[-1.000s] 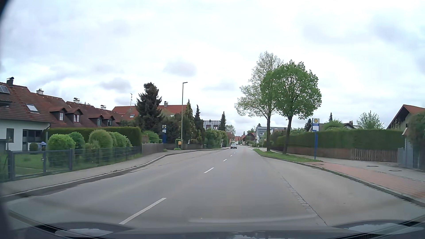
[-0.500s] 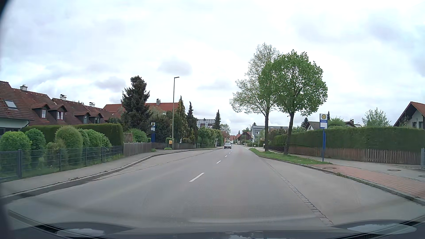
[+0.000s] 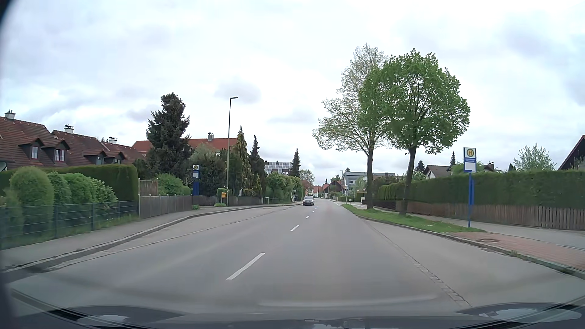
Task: Follow the waypoints while adhering to traffic rules and regulations
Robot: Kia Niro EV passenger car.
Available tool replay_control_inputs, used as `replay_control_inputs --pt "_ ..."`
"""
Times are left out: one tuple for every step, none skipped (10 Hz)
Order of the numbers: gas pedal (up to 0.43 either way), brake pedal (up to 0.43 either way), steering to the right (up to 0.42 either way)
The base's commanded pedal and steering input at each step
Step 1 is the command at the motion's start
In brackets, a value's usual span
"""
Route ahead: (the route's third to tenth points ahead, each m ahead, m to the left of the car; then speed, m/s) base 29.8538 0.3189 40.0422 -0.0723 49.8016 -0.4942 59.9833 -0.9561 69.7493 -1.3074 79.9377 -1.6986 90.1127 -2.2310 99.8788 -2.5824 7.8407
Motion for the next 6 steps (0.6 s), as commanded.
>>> replay_control_inputs --pt "0.398 0.012 0.019" --pt "0.409 0.006 0.025" --pt "0.409 0.006 0.032" --pt "0.409 0.006 0.038" --pt "0.409 0.012 0.04" --pt "0.409 0.006 0.039"
